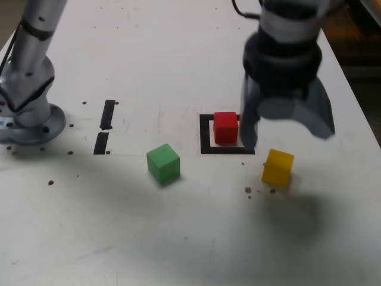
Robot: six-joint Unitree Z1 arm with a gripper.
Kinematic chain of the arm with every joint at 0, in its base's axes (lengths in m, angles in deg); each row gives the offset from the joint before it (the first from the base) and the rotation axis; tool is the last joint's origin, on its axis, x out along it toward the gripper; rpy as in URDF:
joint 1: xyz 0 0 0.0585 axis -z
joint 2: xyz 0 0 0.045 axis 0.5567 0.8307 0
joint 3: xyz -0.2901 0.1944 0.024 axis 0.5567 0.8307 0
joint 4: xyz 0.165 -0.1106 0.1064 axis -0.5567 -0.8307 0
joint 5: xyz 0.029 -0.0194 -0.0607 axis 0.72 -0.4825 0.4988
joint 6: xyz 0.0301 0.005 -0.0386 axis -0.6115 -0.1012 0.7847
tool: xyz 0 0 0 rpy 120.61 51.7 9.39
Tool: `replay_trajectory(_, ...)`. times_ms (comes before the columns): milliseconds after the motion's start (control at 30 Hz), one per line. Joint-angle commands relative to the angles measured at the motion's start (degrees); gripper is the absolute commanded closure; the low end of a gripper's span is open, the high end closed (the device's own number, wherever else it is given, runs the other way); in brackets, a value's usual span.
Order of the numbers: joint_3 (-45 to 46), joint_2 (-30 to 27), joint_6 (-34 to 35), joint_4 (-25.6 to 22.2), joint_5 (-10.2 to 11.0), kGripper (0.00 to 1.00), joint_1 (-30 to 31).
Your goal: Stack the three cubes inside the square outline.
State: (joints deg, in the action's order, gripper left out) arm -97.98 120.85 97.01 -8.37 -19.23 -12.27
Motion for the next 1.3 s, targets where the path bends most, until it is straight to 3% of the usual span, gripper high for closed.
replay_trajectory(0,-0.53,1.63,-0.4,0.16,-0.24,0.01,0.12)
replay_trajectory(300,2.13,5.6,-2.72,1.0,-0.68,0.06,-0.23)
replay_trajectory(533,4.84,7.35,-2.34,4.64,-0.14,0.16,-1.31)
replay_trajectory(700,4.99,7.14,-2.09,5.17,0.25,0.29,-1.34)
replay_trajectory(967,5.62,7.26,-2.66,8.96,0.09,0.59,-1.35)
replay_trajectory(1133,6.68,7.25,-2.97,11.87,-0.13,0.66,-1.45)
replay_trajectory(1267,5.82,5.87,-2.88,9.61,0.77,0.71,-1.5)
